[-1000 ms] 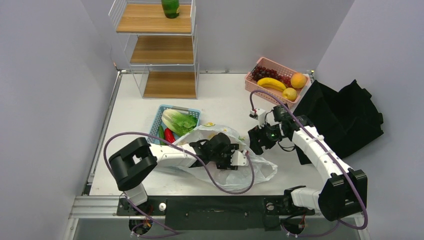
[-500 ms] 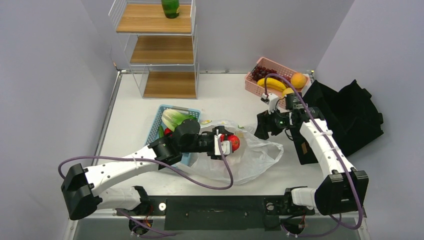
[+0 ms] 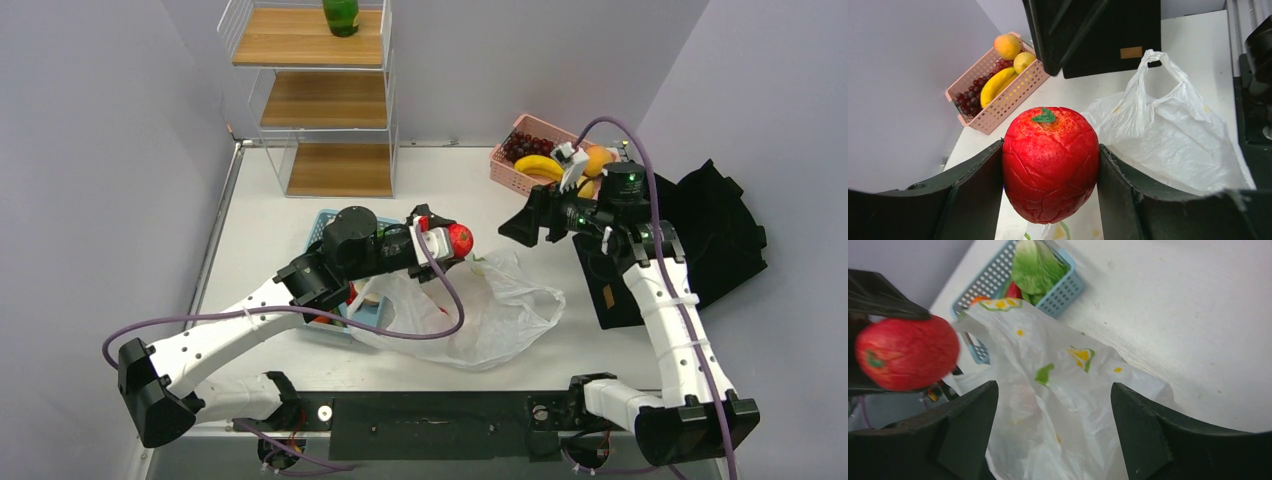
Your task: Untie the knot of the grocery bags and take out the mixed food
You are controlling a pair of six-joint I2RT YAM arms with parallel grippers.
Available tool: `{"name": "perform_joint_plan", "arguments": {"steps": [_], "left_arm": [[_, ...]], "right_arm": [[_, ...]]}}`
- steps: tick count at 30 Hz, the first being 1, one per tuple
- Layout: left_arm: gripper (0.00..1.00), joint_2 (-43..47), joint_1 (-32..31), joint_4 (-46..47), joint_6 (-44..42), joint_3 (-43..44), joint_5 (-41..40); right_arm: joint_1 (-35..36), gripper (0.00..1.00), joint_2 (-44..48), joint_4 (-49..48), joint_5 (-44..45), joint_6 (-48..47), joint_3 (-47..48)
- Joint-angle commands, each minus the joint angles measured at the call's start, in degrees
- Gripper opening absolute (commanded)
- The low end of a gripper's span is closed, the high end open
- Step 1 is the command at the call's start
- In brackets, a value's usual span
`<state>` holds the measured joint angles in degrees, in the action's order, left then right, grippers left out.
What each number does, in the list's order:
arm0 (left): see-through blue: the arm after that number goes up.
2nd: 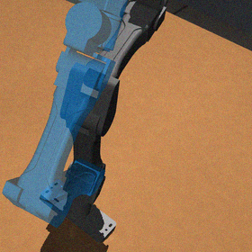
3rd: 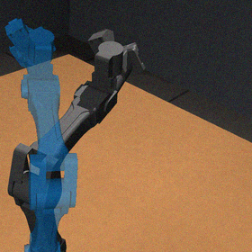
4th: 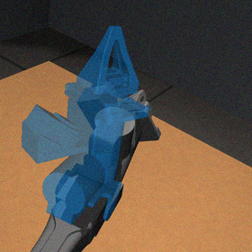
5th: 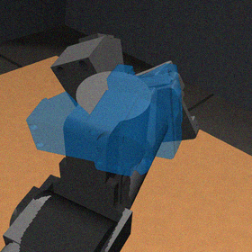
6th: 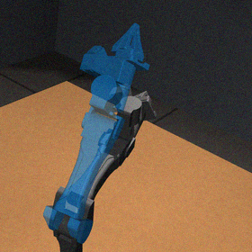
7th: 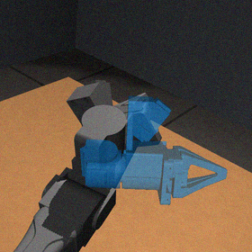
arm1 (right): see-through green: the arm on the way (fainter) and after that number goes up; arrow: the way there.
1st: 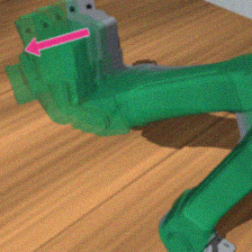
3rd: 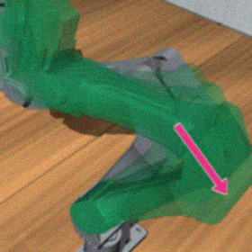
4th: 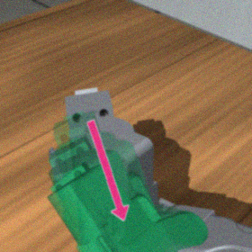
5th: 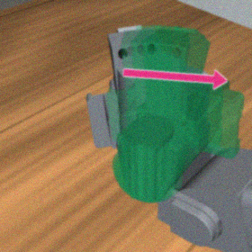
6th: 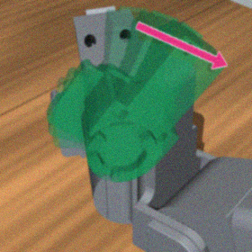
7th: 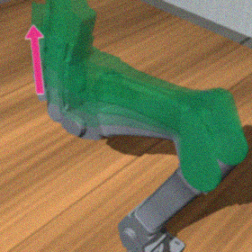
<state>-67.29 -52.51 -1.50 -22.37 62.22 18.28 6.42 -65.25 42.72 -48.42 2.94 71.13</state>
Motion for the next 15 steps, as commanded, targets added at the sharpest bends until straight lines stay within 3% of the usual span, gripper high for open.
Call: {"name": "perform_joint_plan", "arguments": {"steps": [1,5,15], "left_arm": [[0.26,0.1,0.0,2.9,-7.1,1.4,-2.5],[0.26,-1.2,0.0,2.9,-7.5,2.9,-3.6],[0.27,-1.9,-1.1,1.7,-8.9,4.8,-2.9]], "right_arm": [[4.7,0.79,6.0,-15.7,-3.2,22.4,0.8],[11.8,0.82,8.7,-24.4,1.5,28.7,-0.9],[25.4,0.82,4.3,-15.1,22.1,20.7,2.5]]}}
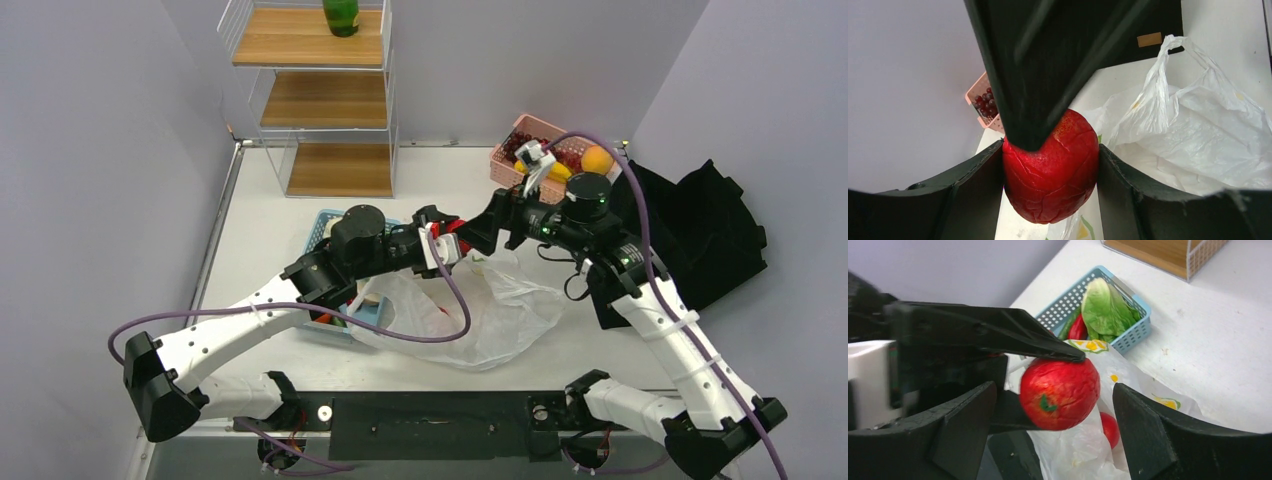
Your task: Untie the knot of the grocery bags and take out the mixed food
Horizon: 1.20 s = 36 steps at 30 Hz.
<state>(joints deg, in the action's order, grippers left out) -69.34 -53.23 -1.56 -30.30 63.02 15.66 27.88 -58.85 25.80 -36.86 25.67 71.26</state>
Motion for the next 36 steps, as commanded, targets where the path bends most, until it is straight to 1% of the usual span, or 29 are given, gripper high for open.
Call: {"name": "perform_joint_plan", "arguments": {"steps": [1,5,7,9,10,11,12,13,14,15,17,20,22,26,29,32,34,36], "left_arm": [[0.27,0.0,-0.4,1.7,-1.0,4.1,-0.4],[0.27,-0.2,-0.5,1.8,-1.7,4.3,-0.8],[0.27,-0.3,-0.6,1.9,-1.9,4.2,-0.9],[0.27,-0.4,-0.6,1.8,-1.9,4.1,-1.1],[0.28,-0.5,-0.6,1.7,-1.9,4.1,-1.2],[0.29,-0.5,-0.6,0.6,-1.7,4.2,-1.3],[0.35,-0.5,-0.6,-0.7,-1.6,4.3,-1.4],[0.47,-0.5,-0.6,-2.0,-1.0,4.4,-1.7],[0.53,-0.5,-0.5,-2.8,-0.5,4.9,-2.2],[0.69,-0.5,-0.2,-5.0,0.6,5.4,-2.3],[0.77,-0.4,1.1,-8.9,2.3,6.7,-1.1],[0.79,1.0,3.7,-12.7,4.6,6.8,2.1],[0.80,2.3,5.9,-15.0,6.0,6.1,2.7],[0.81,4.8,12.8,-17.4,10.5,4.1,3.0],[0.81,5.9,17.3,-17.9,14.2,3.6,2.0],[0.81,6.1,22.1,-18.4,18.1,4.1,0.3],[0.82,6.0,24.4,-19.0,20.1,4.6,0.4],[0.82,6.2,25.7,-19.0,21.6,4.7,0.1]], "right_arm": [[5.9,0.82,-2.6,2.7,11.5,-3.7,2.6],[8.8,0.82,-3.6,4.7,15.1,-5.6,1.6],[9.2,0.77,-3.7,4.6,16.1,-6.3,1.3],[9.1,0.66,-3.8,4.4,17.7,-7.0,1.5],[9.1,0.55,-3.8,4.2,18.8,-7.3,1.7],[8.7,0.50,-3.6,3.9,19.4,-7.7,1.8],[8.3,0.42,-3.5,3.7,20.2,-7.8,1.9],[7.3,0.39,-3.3,3.1,20.4,-7.8,2.0],[6.6,0.33,-3.3,3.0,20.4,-7.7,2.1],[4.5,0.31,-3.5,2.5,20.1,-7.2,2.4],[0.7,0.24,-4.3,1.9,17.9,-5.8,2.9],[-5.2,0.22,-6.1,1.7,15.9,-5.0,4.7],[-8.1,0.20,-7.6,1.8,14.9,-5.7,6.1],[-13.4,0.19,-11.3,1.2,15.0,-8.8,9.6],[-16.8,0.19,-14.2,0.4,18.0,-11.2,12.2],[-19.7,0.18,-19.8,0.1,22.2,-14.6,17.4],[-20.9,0.18,-23.7,0.1,27.0,-17.0,20.7],[-22.3,0.18,-27.4,-0.2,29.6,-18.5,23.2]]}}
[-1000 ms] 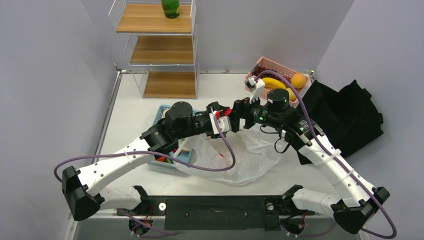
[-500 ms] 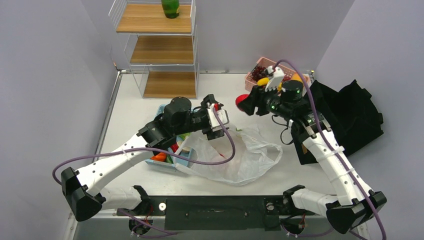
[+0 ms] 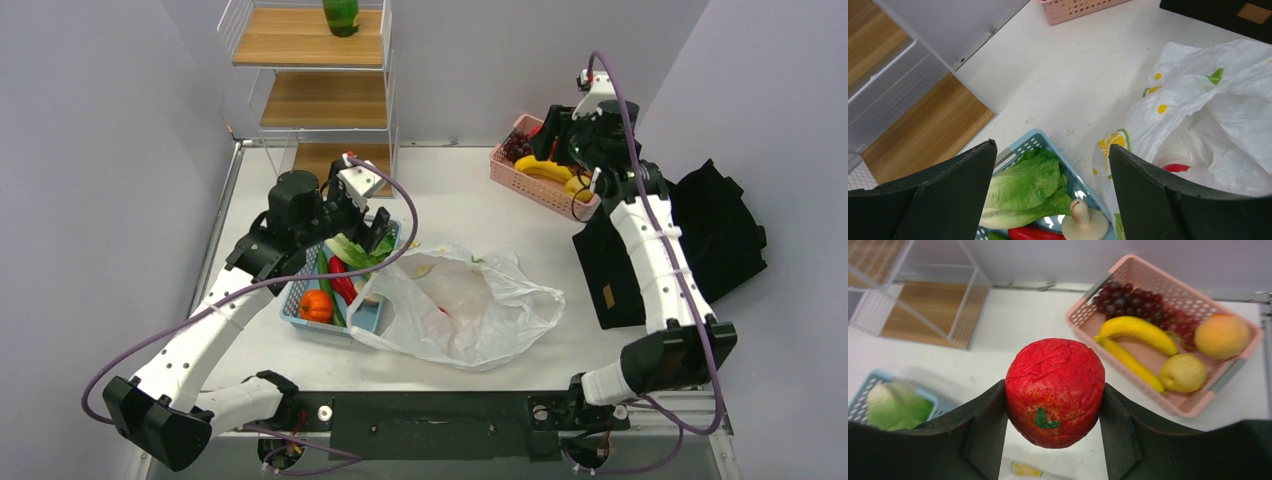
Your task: Untie the knot of the grocery bags and take out the mixed food
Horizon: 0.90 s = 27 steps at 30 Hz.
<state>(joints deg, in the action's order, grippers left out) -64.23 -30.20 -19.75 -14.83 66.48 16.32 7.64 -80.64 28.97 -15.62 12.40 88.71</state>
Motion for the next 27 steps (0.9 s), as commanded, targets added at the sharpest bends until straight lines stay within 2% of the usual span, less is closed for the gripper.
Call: {"name": "perform_joint_plan", "arguments": {"steps": [1,11,15,19,27], "left_arm": [[0.82,1.3,3.0,-0.8,6.4,1.2,-0.3],[0.82,1.0,7.1,-1.3,10.3,2.9,1.7],[0.83,0.2,7.8,-2.3,11.5,4.3,2.8],[0.97,-0.7,8.2,-3.2,12.8,5.4,2.0],[0.97,-2.0,8.4,-5.7,13.3,7.2,-1.8]], "right_arm": [[-2.8,0.17,-6.8,-3.8,9.2,-6.0,6.4],[-5.4,0.17,-25.3,-5.6,18.4,-10.6,17.5],[-5.6,0.17,-28.7,-8.1,20.5,-11.9,18.5],[-5.9,0.17,-32.2,-9.2,22.0,-14.3,19.6],[-7.0,0.17,-35.5,-10.4,22.6,-16.5,20.4]]}}
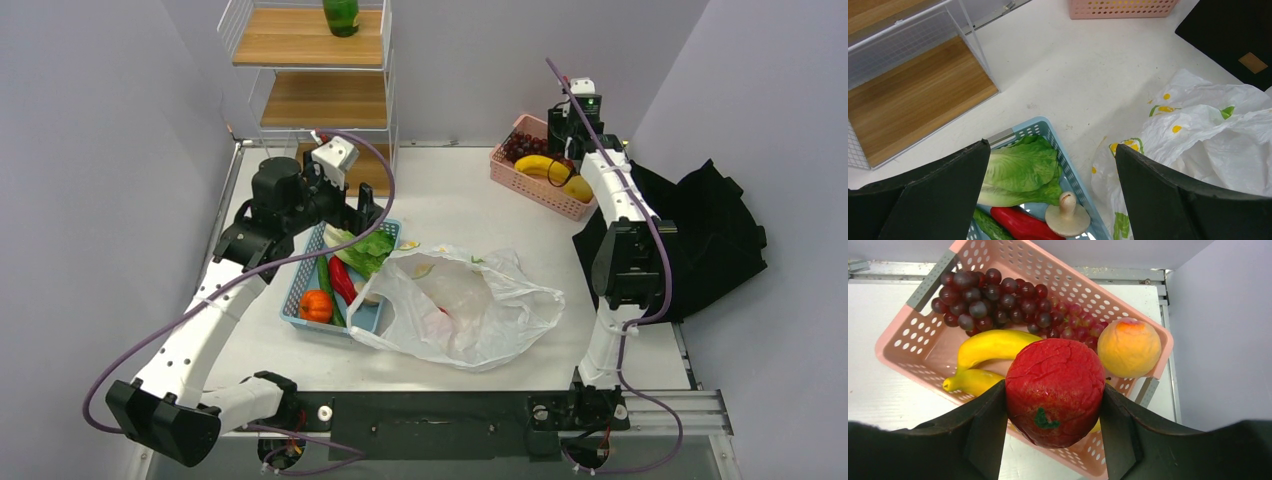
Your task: Untie the knot of the grocery bags and take out the mixed food
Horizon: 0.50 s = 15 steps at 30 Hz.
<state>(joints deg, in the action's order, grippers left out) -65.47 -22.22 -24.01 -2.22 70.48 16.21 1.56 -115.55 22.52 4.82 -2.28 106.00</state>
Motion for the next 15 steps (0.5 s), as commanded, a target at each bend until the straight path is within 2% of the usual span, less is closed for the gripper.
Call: {"name": "perform_joint_plan", "arguments": {"steps": [1,9,13,15], "left_arm": [[0.97,-1.0,0.4,-1.6,0.7,3.4,-1.7],[0.97,-1.8,0.4,-2.4,-0.3,4.0,-1.0],[0.97,-2.2,0.3,-4.3,-1.9,4.9,0.0],[0.97,-2.7,0.3,-6.4,-2.9,5.4,0.4]], "right_arm": [[-1.0,0.17,-0.8,-4.0,2.1,-2.2,3.3],[-1.3,0.22,-4.5,-4.2,0.4,-4.2,4.5],[-3.0,0.33,-6.9,-4.1,-1.6,-4.7,6.1],[-3.2,0.46,-7.9,-3.9,-2.4,-5.4,6.8]]}}
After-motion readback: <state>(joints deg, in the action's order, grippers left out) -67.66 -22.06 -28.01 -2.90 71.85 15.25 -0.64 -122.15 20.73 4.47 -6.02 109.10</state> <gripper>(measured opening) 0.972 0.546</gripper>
